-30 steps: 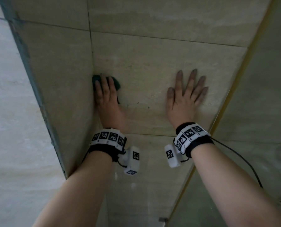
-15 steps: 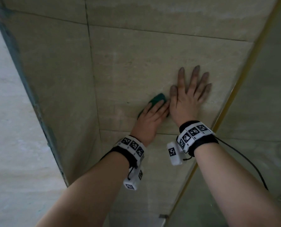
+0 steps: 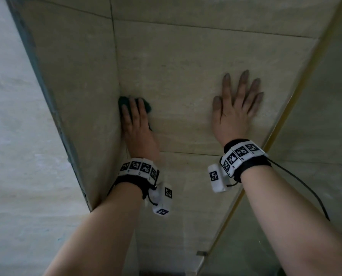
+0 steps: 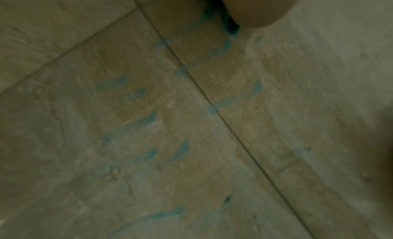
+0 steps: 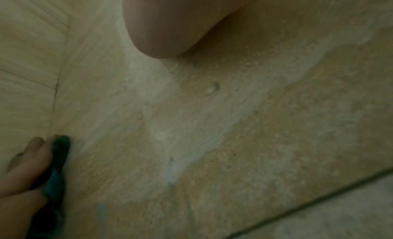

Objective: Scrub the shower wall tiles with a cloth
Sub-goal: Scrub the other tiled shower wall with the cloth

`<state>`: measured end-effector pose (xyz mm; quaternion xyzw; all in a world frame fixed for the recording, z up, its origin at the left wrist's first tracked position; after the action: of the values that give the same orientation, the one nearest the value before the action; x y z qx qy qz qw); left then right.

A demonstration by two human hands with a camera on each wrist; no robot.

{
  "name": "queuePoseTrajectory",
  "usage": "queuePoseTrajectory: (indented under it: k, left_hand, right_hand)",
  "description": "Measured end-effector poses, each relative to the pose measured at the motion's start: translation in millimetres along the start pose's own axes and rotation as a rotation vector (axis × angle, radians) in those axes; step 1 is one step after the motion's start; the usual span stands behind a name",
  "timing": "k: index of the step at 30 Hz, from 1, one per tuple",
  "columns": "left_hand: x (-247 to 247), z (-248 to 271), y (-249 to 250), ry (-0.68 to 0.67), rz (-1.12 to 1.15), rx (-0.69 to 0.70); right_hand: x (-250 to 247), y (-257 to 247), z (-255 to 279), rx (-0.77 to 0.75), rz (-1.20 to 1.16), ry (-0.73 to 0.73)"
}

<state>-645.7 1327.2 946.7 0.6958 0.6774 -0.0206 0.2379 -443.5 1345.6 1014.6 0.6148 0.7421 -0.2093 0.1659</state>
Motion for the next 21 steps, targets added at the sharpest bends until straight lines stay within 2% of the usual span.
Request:
queuePoseTrajectory:
  k: [2, 6, 12, 14, 16, 18, 21]
  left_hand:
    - [3, 5, 0, -0.007, 0.026, 0.018]
    - [9, 37, -7, -0.151, 0.000, 0.102]
    - [17, 88, -25, -0.355, -0.110, 0.080]
    - [16, 85, -24, -0.350, -0.088, 0.060]
    - [13, 76, -20, -0.314, 0.026, 0.026]
    - [7, 56, -12, -0.254, 0.149, 0.002]
    - [-4, 14, 8, -0.149, 0.188, 0.009]
  right_hand:
    - [1, -1, 0, 0.004, -0.009, 0.011]
    - [2, -2, 0, 0.011, -0.021, 0.016]
    - [4, -1, 2, -0.002, -0.019, 0.032]
    - [5, -1, 2, -0.005, -0.014, 0.037]
    - [5, -1, 3, -0.011, -0.018, 0.040]
    - [7, 0, 3, -0.019, -0.018, 0.048]
    - [8, -1, 3, -0.025, -0.013, 0.071]
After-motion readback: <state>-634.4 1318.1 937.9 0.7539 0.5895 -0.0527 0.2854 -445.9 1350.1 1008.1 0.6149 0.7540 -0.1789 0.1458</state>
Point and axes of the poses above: each hand's wrist, its own z-axis away from the middle knuckle, its own x-axis out of the palm, y = z × x, the point moved 1 cm from there along -z, towards the middle knuckle, and after that the axes turned 2 degrees about z, right-handed, at the moved point
